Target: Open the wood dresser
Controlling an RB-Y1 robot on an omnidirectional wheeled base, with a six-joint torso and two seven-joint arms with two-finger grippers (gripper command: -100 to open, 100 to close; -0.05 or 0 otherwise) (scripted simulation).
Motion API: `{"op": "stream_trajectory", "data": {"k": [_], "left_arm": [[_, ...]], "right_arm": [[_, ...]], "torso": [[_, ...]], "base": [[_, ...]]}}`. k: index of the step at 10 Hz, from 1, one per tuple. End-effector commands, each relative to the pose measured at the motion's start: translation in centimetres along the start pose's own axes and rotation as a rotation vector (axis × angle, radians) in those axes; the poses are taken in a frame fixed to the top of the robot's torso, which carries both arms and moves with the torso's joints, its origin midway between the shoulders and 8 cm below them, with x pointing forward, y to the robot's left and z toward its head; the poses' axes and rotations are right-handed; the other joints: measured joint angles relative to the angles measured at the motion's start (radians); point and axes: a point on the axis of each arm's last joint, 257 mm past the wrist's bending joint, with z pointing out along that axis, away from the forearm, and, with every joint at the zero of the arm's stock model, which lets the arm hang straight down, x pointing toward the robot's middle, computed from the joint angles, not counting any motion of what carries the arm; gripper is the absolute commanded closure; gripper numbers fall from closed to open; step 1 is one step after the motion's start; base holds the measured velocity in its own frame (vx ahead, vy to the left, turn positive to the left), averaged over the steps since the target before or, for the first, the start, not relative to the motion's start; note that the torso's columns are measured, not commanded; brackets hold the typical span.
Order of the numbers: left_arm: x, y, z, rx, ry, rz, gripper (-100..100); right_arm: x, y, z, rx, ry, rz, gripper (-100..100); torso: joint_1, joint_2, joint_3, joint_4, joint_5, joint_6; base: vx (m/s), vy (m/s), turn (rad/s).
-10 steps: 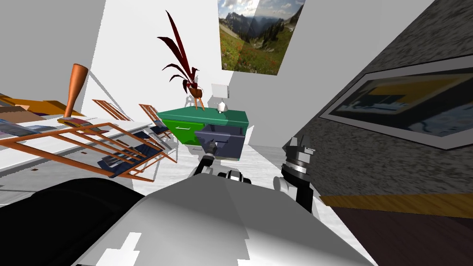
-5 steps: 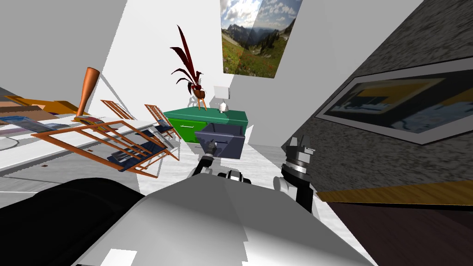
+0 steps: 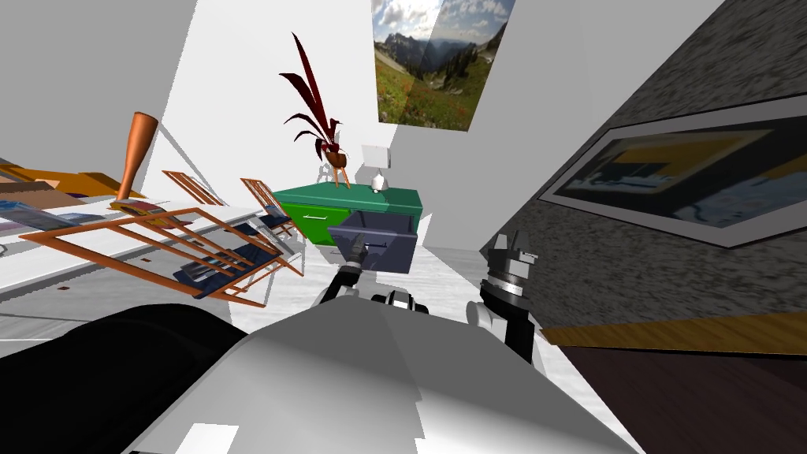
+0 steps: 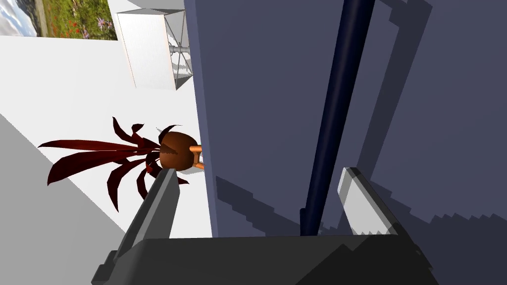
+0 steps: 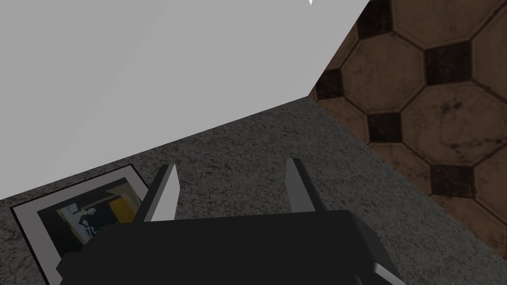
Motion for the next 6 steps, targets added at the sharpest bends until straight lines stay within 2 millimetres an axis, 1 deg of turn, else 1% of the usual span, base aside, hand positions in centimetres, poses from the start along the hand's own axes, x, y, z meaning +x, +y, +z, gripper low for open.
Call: {"op": "stream_trajectory", "data": {"k": [1,3,4,5,6], "left_arm": [[-0.2,-1.5,-0.6,-0.002,-0.004,-0.001,-100],[-0.4,-2.8,-0.9,-0.001,-0.007,-0.001,-100],[-0.4,-1.9,-0.9,-0.012,-0.006,-0.001,-100],[-0.4,-1.9,-0.9,-0.015,-0.006,-0.001,0],[-0.4,-1.8,-0.9,-0.017,-0.006,-0.001,0]], "right_arm": [[0.0,0.0,0.0,0.000,0.000,0.000,0],[0.0,0.0,0.0,0.000,0.000,0.000,0],[0.0,0.0,0.0,0.000,0.000,0.000,0],[0.0,0.0,0.0,0.000,0.000,0.000,0],[0.0,0.0,0.0,0.000,0.000,0.000,0]], "torso": [[0.000,0.000,0.000,0.000,0.000,0.000],[-0.001,-0.001,-0.001,0.000,0.000,0.000],[-0.001,0.001,0.000,0.003,-0.002,-0.001],[-0.001,0.001,0.000,0.002,-0.001,-0.001],[-0.001,0.001,0.000,0.001,-0.001,0.000]], "base": [[0.024,0.005,-0.014],[0.018,0.000,-0.021],[0.010,0.001,-0.003],[0.000,0.000,0.000],[0.000,0.000,0.000]]}}
